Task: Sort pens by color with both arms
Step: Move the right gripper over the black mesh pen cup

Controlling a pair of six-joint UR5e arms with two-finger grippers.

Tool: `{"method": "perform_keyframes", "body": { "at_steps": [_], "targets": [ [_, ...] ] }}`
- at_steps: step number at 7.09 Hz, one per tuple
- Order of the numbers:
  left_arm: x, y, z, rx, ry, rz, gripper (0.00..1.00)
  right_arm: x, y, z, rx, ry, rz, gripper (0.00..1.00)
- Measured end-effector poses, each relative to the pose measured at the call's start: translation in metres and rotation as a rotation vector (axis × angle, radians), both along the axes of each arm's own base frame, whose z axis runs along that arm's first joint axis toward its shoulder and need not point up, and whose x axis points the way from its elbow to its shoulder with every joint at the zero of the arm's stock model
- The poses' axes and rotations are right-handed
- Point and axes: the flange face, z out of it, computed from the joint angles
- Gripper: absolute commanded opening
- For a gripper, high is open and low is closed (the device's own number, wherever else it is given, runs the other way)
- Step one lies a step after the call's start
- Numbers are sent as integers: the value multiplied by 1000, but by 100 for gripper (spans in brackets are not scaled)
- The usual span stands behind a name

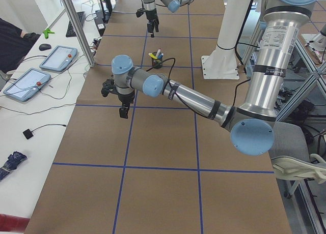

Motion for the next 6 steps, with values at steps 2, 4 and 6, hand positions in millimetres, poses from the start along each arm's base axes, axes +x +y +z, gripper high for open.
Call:
{"method": "perform_keyframes", "body": {
  "at_steps": [2,4,6],
  "targets": [
    [0,0,-1,2,0,1,100,-49,21,-9,-55,26,-26,93],
    [0,0,1,0,-1,2,100,-81,31,3,-58,40,-48,85],
    [0,-1,2,0,-1,3,100,-99,27,15,-51,31,-55,72]
  ]
}}
